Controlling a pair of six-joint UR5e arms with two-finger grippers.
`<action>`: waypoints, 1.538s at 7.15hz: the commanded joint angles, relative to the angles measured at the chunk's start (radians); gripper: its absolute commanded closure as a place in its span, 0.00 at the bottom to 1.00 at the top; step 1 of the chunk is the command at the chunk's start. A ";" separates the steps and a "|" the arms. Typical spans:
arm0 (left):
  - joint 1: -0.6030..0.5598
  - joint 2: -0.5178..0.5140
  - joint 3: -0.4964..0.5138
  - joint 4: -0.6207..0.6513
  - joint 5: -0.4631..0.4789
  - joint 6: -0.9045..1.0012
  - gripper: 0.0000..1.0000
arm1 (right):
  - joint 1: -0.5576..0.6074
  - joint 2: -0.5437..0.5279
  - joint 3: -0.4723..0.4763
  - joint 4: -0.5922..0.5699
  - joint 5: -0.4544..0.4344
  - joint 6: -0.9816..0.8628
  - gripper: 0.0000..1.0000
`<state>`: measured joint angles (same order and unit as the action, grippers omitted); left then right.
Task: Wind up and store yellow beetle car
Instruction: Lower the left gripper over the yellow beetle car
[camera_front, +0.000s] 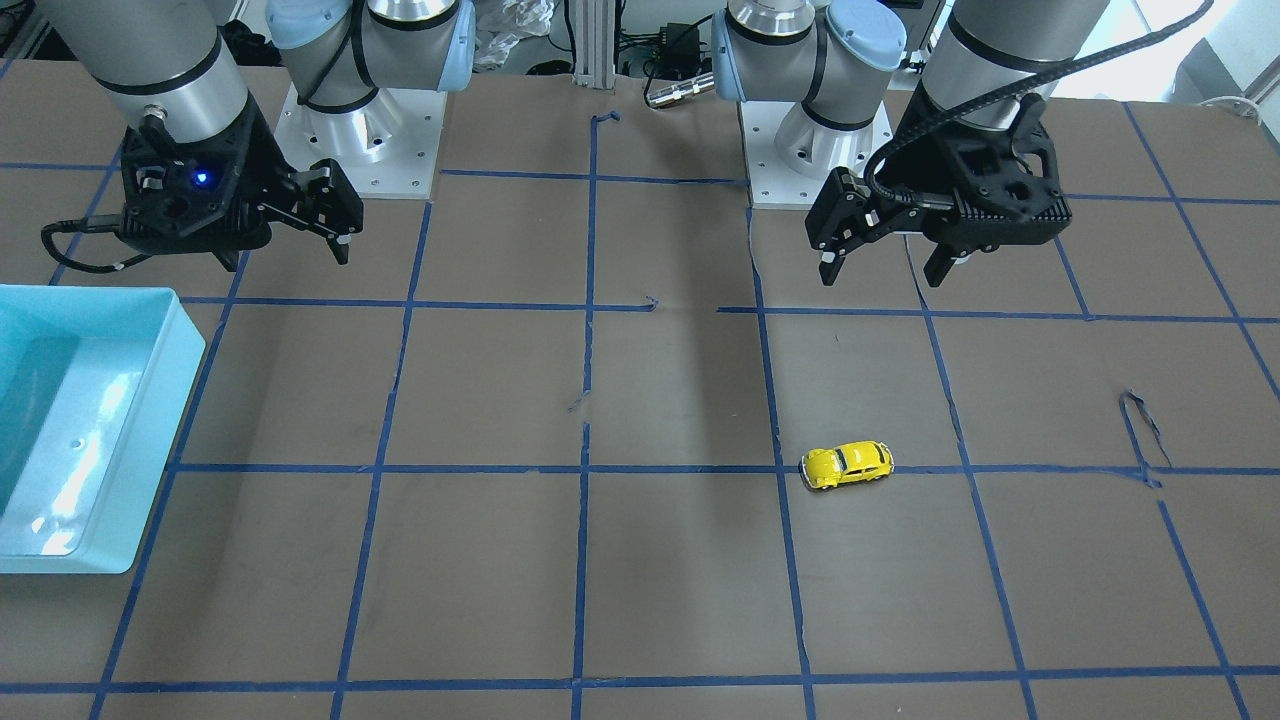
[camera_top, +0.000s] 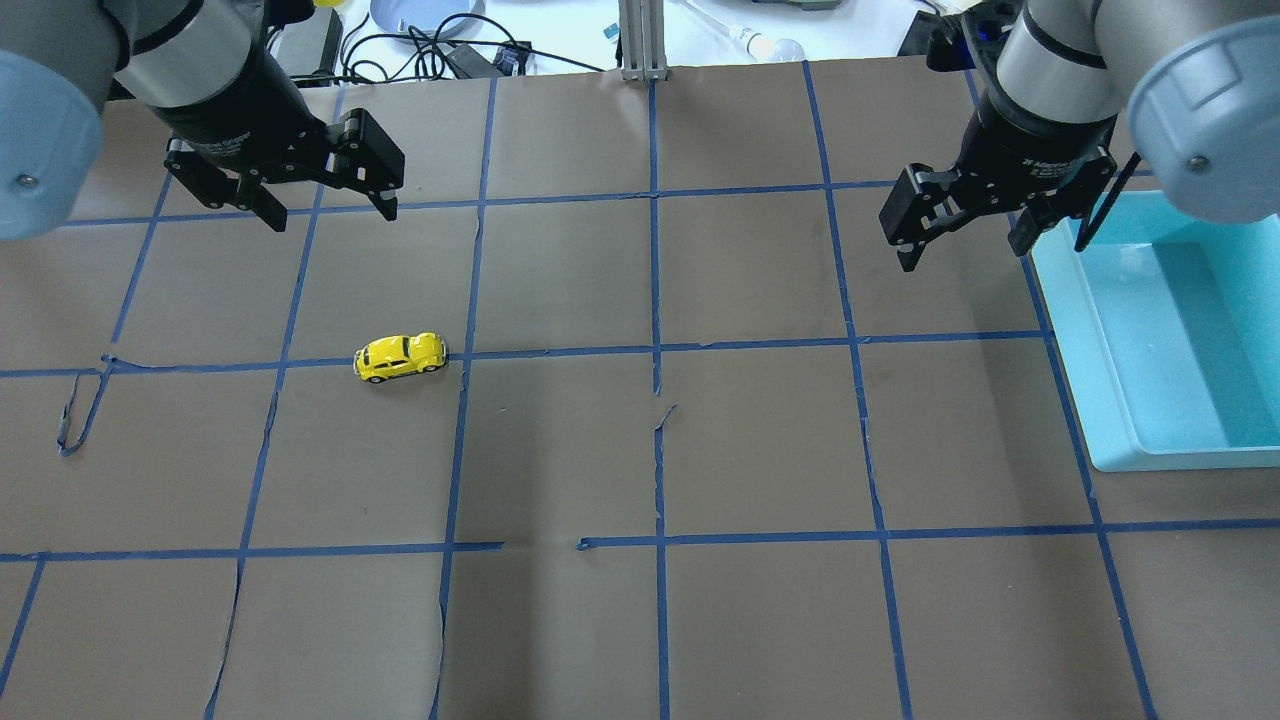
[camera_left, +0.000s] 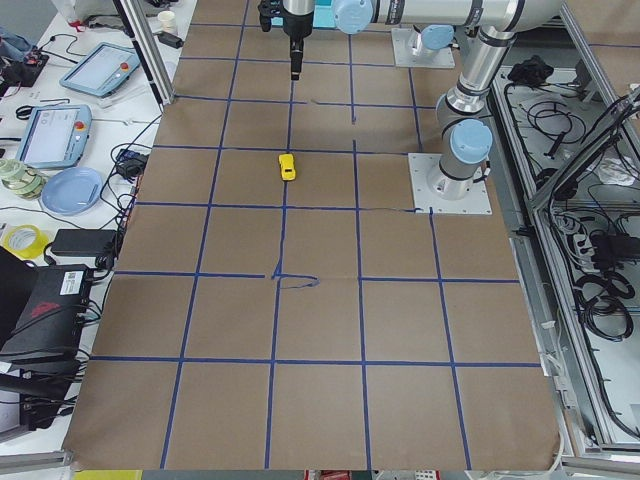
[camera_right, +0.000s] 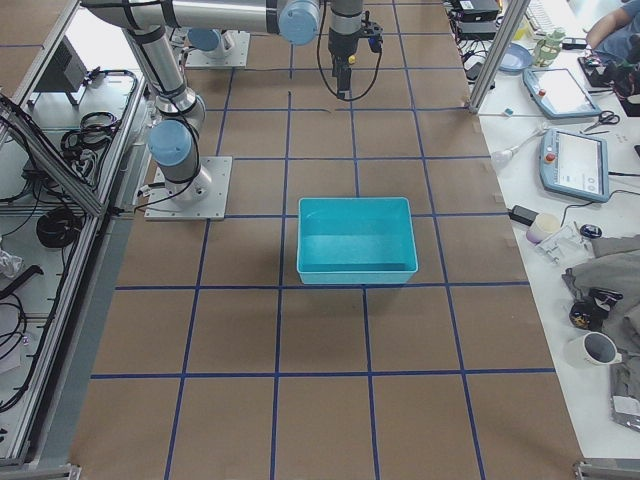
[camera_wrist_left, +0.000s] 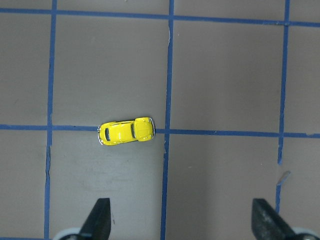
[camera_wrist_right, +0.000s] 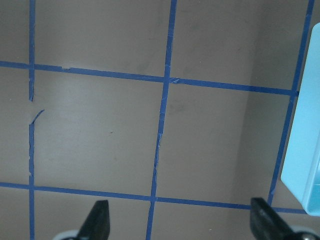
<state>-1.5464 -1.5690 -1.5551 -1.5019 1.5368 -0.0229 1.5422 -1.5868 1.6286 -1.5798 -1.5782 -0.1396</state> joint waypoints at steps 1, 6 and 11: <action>0.002 0.001 -0.003 -0.003 0.008 0.003 0.00 | -0.001 -0.001 0.000 0.000 0.001 0.000 0.00; 0.052 0.003 -0.070 0.005 0.037 0.332 0.07 | 0.001 -0.002 0.000 0.001 0.001 0.000 0.00; 0.054 -0.057 -0.250 0.141 0.037 1.140 0.00 | 0.001 -0.001 0.000 0.000 0.001 0.000 0.00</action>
<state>-1.4940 -1.6106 -1.7909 -1.3756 1.5711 0.9534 1.5425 -1.5885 1.6288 -1.5809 -1.5769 -0.1396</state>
